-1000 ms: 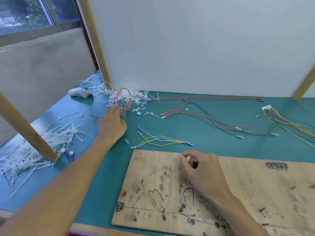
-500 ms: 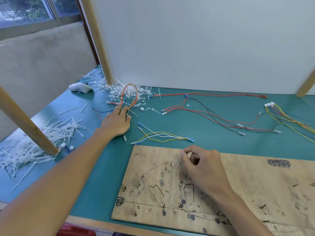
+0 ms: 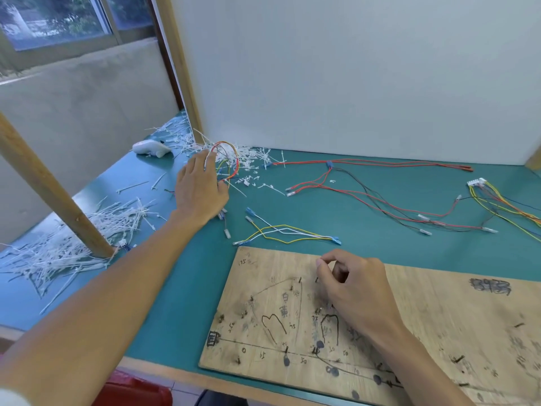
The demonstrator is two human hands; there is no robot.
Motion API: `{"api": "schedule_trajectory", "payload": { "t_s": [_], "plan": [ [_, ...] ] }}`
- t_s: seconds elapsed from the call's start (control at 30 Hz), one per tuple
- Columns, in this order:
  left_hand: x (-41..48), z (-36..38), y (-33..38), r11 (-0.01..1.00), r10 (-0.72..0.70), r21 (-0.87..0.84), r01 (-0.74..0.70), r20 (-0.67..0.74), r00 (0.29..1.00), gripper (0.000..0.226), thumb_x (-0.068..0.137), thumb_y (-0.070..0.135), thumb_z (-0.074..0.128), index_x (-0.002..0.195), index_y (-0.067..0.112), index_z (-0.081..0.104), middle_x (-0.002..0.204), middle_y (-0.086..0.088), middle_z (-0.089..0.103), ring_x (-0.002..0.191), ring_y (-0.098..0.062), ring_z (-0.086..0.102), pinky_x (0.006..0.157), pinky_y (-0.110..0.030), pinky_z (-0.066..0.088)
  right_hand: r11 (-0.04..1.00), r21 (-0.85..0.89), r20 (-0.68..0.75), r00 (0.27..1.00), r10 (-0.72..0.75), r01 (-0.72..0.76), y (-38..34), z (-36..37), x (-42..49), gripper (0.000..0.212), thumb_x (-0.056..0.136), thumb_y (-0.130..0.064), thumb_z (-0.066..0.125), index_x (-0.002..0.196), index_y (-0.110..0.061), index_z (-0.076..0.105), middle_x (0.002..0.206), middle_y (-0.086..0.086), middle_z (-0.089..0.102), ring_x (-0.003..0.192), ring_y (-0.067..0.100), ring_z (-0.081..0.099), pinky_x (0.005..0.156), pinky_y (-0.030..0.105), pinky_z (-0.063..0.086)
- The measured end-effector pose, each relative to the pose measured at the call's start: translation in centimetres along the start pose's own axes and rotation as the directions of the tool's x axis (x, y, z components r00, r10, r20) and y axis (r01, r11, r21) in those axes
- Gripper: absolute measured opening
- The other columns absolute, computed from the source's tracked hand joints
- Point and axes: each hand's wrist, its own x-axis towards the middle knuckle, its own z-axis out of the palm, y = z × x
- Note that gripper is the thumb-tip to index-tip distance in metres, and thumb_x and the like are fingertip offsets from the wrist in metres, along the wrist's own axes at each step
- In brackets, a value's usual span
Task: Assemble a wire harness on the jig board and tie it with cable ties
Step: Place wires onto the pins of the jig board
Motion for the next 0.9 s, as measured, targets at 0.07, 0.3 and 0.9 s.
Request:
{"api": "schedule_trajectory", "payload": {
  "t_s": [0.07,0.3,0.9],
  "plan": [
    [0.5,0.5,-0.8,0.995,-0.028,0.095,0.009,0.192,0.981,0.055,0.098,0.040,0.045,0.144,0.010,0.048,0.158,-0.009,0.043,0.142,-0.031,0.043,0.109,-0.051,0.044,1.000,-0.001,-0.001,1.000,-0.003,0.003,-0.1,0.0,-0.1,0.021,0.097,-0.027,0.072,0.076,-0.032,0.068,0.051,-0.011,0.057,0.044,0.014,0.046,0.052,0.025,0.042],
    [0.5,2.6,-2.3,0.991,-0.124,0.002,0.135,0.403,0.907,0.073,0.103,0.053,0.039,0.160,0.011,0.022,0.173,-0.006,0.016,0.152,-0.033,0.030,0.116,-0.055,0.036,1.000,-0.001,0.000,1.000,0.001,-0.001,-0.2,0.0,0.1,0.021,0.096,-0.026,0.072,0.076,-0.031,0.068,0.051,-0.011,0.056,0.044,0.012,0.045,0.051,0.026,0.041],
    [-11.5,-11.4,-0.2,0.975,-0.192,-0.043,0.217,0.323,0.927,0.005,0.087,0.034,0.067,0.083,0.031,0.066,0.086,0.010,0.071,0.089,-0.022,0.067,0.082,-0.038,0.058,0.998,-0.065,-0.010,1.000,0.007,-0.007,-1.2,-0.6,0.1,0.020,0.095,-0.025,0.070,0.075,-0.025,0.070,0.053,-0.015,0.060,0.048,0.013,0.055,0.056,0.030,0.049]
  ]
}}
